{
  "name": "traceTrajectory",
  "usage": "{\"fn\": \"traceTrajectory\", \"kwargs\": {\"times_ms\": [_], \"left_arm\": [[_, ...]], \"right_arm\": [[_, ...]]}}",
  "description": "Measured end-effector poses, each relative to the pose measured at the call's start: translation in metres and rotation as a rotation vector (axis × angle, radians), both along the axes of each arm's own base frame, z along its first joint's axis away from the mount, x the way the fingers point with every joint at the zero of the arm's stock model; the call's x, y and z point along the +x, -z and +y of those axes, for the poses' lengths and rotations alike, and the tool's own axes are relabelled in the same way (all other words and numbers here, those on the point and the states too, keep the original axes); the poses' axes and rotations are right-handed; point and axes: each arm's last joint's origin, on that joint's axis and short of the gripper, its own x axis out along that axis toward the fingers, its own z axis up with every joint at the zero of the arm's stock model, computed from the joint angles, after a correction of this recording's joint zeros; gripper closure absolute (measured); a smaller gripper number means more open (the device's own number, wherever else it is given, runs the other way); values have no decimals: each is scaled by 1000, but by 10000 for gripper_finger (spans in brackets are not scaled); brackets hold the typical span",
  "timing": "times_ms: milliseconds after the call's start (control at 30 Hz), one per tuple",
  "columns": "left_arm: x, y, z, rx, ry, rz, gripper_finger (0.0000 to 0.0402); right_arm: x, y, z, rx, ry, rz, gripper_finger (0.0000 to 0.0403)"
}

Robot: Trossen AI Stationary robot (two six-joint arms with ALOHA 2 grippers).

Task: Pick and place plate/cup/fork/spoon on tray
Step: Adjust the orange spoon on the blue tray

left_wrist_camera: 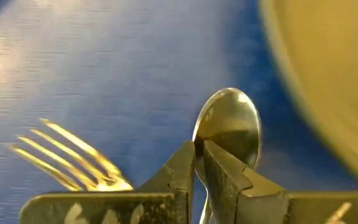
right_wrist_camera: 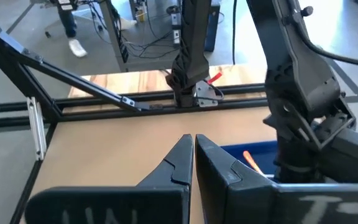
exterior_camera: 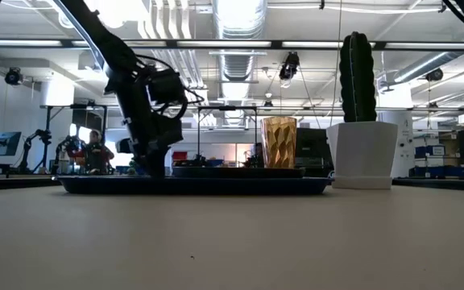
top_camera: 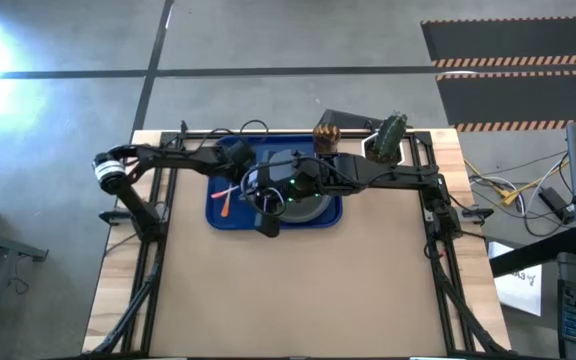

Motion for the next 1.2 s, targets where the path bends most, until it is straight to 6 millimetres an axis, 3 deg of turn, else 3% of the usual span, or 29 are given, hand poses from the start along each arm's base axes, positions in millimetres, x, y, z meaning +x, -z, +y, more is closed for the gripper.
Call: {"fn": "traceTrajectory", "kwargs": {"times_ms": [267, 533, 767, 1200], "left_arm": [[3, -31, -19, 40, 17, -112, 387], [-17, -57, -29, 61, -50, -100, 387], [-35, -54, -40, -5, -101, 57, 387], [-18, -38, -57, -31, -40, 87, 387]], "right_arm": [[-3, 6, 0, -4, -1, 68, 394], [-4, 7, 0, -5, -2, 77, 394], [-4, 7, 0, -15, -11, 86, 394], [-4, 7, 0, -14, -16, 87, 394]]}}
